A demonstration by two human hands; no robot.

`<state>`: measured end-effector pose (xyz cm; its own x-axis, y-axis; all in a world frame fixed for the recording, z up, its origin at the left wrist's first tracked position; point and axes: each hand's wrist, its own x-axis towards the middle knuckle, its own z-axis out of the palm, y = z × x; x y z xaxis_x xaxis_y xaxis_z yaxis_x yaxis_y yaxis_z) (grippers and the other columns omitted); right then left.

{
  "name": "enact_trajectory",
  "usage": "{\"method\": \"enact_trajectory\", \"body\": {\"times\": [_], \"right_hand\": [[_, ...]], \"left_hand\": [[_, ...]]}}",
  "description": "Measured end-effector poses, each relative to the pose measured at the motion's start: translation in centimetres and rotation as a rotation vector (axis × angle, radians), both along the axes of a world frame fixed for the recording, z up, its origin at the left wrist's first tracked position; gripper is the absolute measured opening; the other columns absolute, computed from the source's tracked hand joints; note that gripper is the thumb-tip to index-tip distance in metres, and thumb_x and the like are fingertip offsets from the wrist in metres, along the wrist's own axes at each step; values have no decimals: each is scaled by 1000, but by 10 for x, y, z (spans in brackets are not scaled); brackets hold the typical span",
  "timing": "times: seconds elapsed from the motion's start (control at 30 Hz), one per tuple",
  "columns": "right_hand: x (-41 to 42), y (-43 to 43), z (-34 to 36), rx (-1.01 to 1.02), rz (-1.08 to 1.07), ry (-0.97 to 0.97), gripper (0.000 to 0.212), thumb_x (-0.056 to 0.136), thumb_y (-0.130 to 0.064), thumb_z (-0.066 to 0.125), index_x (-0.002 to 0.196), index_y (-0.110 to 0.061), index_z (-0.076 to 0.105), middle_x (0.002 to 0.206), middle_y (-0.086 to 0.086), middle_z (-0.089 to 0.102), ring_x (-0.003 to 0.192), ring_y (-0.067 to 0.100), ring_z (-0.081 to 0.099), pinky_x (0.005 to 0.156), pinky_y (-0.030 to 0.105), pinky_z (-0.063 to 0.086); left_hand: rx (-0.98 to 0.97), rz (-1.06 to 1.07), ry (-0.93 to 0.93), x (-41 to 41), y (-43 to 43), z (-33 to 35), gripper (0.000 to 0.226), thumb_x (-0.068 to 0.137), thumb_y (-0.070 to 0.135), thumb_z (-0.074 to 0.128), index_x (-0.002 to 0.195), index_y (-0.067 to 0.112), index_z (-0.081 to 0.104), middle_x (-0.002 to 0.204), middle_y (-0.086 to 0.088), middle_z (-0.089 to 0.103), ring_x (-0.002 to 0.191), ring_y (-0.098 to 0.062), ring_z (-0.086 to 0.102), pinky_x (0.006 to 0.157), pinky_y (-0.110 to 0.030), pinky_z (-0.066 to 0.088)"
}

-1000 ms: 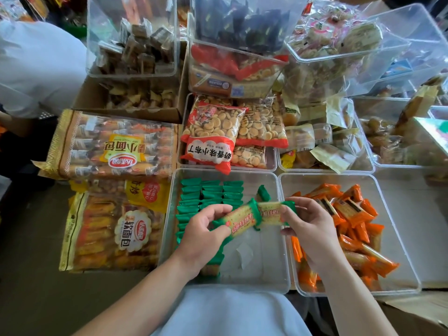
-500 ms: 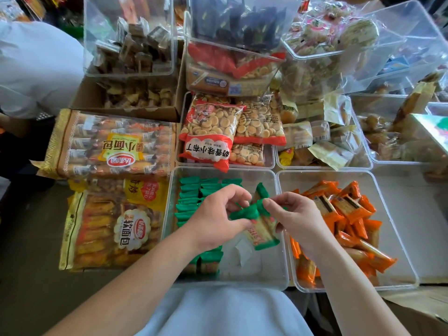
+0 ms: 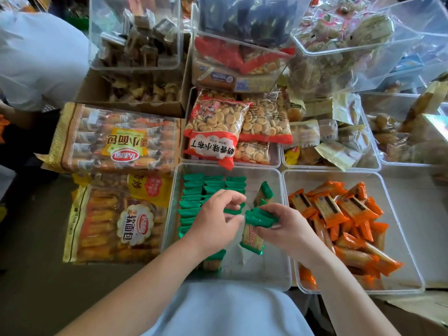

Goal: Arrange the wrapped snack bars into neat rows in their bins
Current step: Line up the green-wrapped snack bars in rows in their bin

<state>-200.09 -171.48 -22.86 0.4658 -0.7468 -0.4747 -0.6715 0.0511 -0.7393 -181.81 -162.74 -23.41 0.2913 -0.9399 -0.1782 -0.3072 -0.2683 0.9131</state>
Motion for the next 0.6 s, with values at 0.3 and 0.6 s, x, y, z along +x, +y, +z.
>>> {"method": "enact_trajectory", "body": {"times": [0.3,0.6], "right_hand": [[29,25,-94,-147,129,42,48,87,-5,77,129,-23,62,124,-1,40,116,22,55,103,27,51],[47,37,-104,14,-213,-60,60,79,-4,86,118,-25,47,117,-8,61,105,9,66,81,25,60]], "left_hand": [[188,108,-55,17,30,-24,43,97,11,68,135,29,60,123,15,62,107,0,63,90,-20,57],[234,36,-62,26,30,-23,42,99,15,64,137,31,58,128,17,57,106,-1,62,88,-15,54]]}}
